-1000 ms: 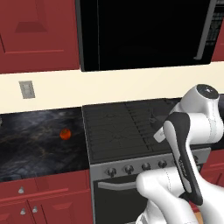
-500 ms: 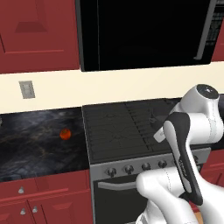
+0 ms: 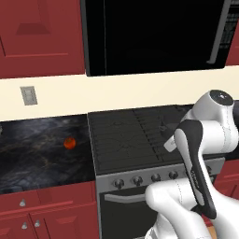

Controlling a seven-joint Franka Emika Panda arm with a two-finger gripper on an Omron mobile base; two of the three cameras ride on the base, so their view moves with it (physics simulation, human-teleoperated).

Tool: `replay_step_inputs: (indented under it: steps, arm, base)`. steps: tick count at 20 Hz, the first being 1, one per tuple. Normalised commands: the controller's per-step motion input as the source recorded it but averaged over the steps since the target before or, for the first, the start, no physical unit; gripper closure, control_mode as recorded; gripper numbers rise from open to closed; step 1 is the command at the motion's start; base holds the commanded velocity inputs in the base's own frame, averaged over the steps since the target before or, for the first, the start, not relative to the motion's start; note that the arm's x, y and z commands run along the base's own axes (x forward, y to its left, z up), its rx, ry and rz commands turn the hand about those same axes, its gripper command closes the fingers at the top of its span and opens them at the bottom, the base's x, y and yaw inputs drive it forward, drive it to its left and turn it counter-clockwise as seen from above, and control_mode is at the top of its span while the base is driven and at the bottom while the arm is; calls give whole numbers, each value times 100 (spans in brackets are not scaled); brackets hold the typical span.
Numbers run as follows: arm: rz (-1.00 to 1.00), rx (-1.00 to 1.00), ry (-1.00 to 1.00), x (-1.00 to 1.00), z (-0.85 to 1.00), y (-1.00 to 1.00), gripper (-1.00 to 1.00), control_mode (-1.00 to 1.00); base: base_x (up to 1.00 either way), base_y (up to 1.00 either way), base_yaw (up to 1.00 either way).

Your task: Turn on the burner for the pot on the stove. Wait thirty seconds for the pot to heat up. Then add the tomato to the pot.

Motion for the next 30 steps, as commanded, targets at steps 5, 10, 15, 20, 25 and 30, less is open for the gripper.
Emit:
replay_step_inputs:
  steps: [5,10,15,20,25,30]
  arm:
    - [0,0,0,0,0,0,-100,-100]
    - [0,0,0,0,0,0,-100,-100]
    - [0,0,0,0,0,0,-100,-100]
    - [0,0,0,0,0,0,-100,-100]
    - [0,0,0,0,0,0,-100,-100]
    - [0,0,0,0,0,0,-100,-100]
  base:
    - [0,0,0]
    - [0,0,0]
    - [0,0,0]
    - [0,0,0]
    - [0,0,0]
    - [0,0,0]
